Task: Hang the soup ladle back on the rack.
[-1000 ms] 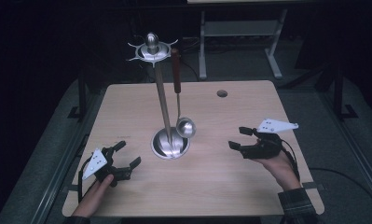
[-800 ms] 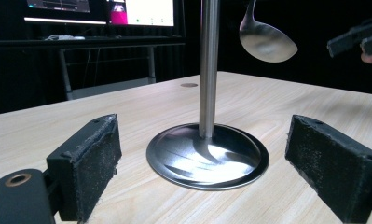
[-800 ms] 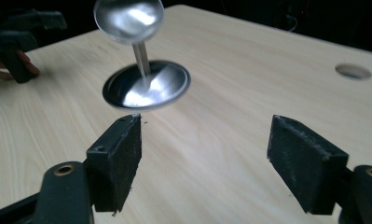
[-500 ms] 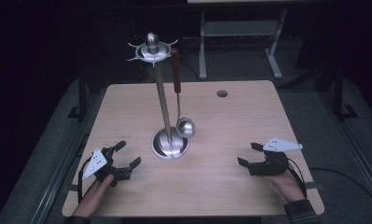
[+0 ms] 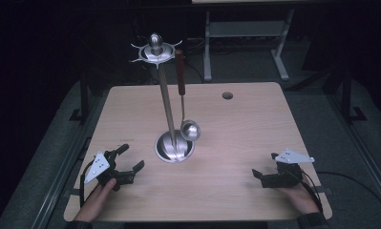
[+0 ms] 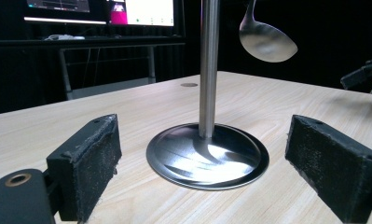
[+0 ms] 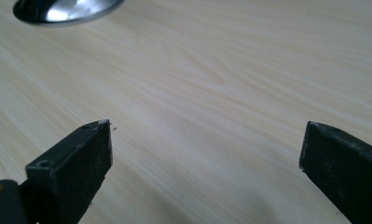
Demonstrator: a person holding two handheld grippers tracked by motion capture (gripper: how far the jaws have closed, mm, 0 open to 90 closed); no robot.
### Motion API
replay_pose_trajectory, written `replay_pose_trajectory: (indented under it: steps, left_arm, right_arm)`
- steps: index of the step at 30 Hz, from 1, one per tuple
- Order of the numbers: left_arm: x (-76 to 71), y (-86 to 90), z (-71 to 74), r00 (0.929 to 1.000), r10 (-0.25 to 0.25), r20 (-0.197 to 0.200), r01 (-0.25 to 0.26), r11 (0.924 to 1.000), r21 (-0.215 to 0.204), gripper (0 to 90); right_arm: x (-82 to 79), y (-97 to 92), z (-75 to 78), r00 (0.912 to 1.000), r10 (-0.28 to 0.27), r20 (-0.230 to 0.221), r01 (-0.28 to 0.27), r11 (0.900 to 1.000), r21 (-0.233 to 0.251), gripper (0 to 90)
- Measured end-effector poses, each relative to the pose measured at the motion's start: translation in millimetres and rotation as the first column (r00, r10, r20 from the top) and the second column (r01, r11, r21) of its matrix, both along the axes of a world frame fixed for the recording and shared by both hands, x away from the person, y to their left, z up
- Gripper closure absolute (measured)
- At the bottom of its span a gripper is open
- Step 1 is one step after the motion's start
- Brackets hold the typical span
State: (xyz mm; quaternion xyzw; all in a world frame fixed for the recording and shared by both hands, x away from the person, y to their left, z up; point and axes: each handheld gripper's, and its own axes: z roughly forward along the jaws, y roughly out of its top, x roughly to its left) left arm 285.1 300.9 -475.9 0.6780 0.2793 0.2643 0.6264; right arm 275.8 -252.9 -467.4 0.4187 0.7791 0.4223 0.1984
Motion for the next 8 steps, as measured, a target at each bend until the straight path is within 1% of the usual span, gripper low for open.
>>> replay_pose_trajectory:
  steps: [3, 5, 8]
  left_arm:
    - [0.0, -0.1, 0.0, 1.0, 0.0, 0.001, 0.0, 1.0, 0.0, 9.7]
    - [0.4, 0.2, 0.0, 1.0, 0.0, 0.003, 0.0, 1.0, 0.001, 9.7]
    - [0.4, 0.1, 0.1, 1.0, 0.0, 0.002, 0.0, 1.0, 0.004, 9.7]
  right_arm:
    - [-1.4, -3.4, -5.5, 0.9996, -0.002, -0.028, 0.002, 0.9998, -0.018, 1.6]
    - [-2.0, -4.9, -7.5, 0.9994, -0.004, -0.034, 0.003, 0.9998, -0.018, 1.6]
    - [-2.1, -6.7, -7.5, 0.9996, -0.007, -0.027, 0.006, 0.9999, -0.014, 1.6]
